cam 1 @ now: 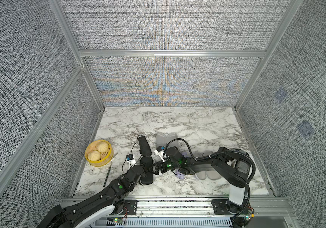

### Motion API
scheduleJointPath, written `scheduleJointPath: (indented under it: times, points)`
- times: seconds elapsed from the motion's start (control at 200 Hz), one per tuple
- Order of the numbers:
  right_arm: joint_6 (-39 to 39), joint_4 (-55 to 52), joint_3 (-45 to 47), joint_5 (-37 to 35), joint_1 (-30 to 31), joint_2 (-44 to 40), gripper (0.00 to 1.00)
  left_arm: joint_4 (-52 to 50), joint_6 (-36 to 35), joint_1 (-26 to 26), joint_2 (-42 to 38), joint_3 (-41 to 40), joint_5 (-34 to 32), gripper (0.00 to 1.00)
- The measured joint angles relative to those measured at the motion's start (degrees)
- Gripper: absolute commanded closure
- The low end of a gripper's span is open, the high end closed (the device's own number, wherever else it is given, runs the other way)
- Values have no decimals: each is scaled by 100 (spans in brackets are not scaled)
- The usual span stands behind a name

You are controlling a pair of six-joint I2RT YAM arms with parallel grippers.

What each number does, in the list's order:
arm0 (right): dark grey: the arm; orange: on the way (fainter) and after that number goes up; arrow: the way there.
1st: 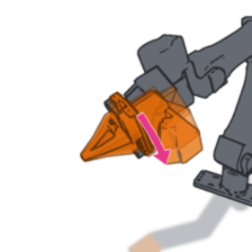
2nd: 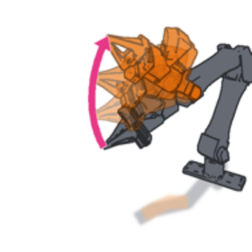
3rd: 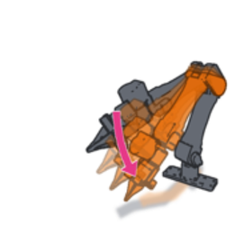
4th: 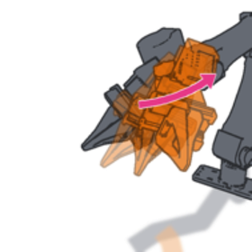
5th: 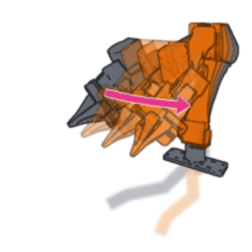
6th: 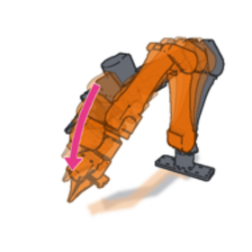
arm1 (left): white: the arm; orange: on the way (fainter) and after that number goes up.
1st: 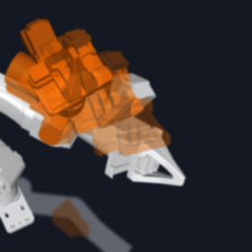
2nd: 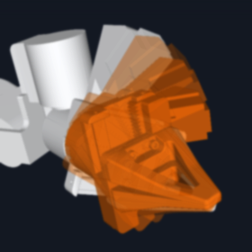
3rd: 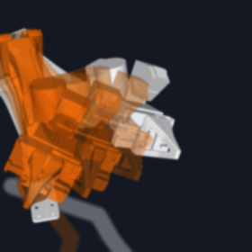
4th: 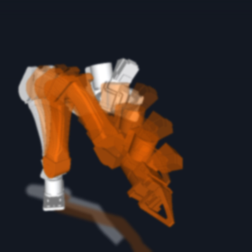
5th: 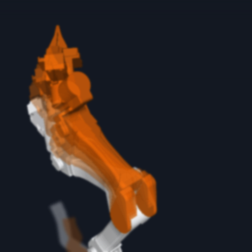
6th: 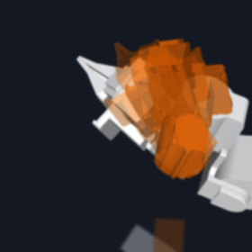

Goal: Put umbrellas into zippered umbrella sleeves
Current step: Close the umbrella sleeve at the center of the board, then pick up the umbrella sleeve at the center of the board.

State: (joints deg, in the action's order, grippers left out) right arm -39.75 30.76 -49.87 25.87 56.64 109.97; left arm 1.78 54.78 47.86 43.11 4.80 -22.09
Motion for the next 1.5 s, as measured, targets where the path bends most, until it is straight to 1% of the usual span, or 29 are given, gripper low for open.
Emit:
scheduleJointPath:
  times: [0.11, 0.195, 0.3, 0.395, 0.515, 0.571, 0.631, 0.736, 0.776, 0.846, 0.931, 0.981, 1.051, 1.181, 1.286, 1.356, 1.431, 1.501]
  points:
    - [-101, 122, -74, 39, -7, 142, 15, 577, 79, -13, 286, -125, 11, 63]
    - [-164, 208, -39, 4, -22, 175, 22, 940, 162, -15, 581, -129, 0, 70]
    - [-201, 348, 76, 28, -83, 192, 31, 1309, 234, -17, 892, -66, 149, 71]
    - [-297, 529, 348, 186, -223, 90, 32, 1580, 197, -15, 1099, -39, 498, 75]
    - [-273, 332, 485, 188, -306, -111, 31, 2140, 179, 2, 1440, -85, 866, 76]
    - [-278, 378, 525, 199, -313, -116, 27, 2330, 181, 2, 1585, -92, 894, 80]
    - [-304, 579, 575, 269, -321, -72, 23, 2651, 234, 2, 1773, -153, 901, 80]
    - [-396, 925, 634, 306, -328, 55, 24, 3423, 380, -4, 2170, -319, 887, 81]
    - [-404, 997, 608, 297, -328, 107, 24, 3574, 385, -7, 2295, -319, 844, 84]
    - [-463, 1204, 579, 264, -328, 225, 25, 3910, 466, -31, 2490, -380, 743, 88]
    - [-553, 1325, 588, 232, -328, 260, 26, 4186, 527, -50, 2546, -457, 732, 90]
    - [-608, 1445, 651, 188, -328, 229, 25, 4181, 538, -52, 2448, -457, 739, 90]
    - [-638, 1493, 826, 129, -308, 103, 24, 3908, 533, -57, 2083, -459, 907, 92]
    - [-651, 1228, 1078, 98, -297, -256, 22, 2933, 501, -39, 881, -457, 1443, 93]
    - [-658, 1222, 1038, 142, -293, -212, 22, 2131, 450, -37, 127, -457, 1582, 95]
    - [-752, 1480, 964, 284, -293, -2, 24, 1952, 435, -39, 81, -457, 1537, 95]
    - [-848, 1716, 874, 304, -297, 184, 25, 2114, 442, -42, 411, -457, 1375, 89]
    - [-879, 1661, 756, 240, -293, 229, 28, 2253, 437, -46, 804, -380, 1150, 85]
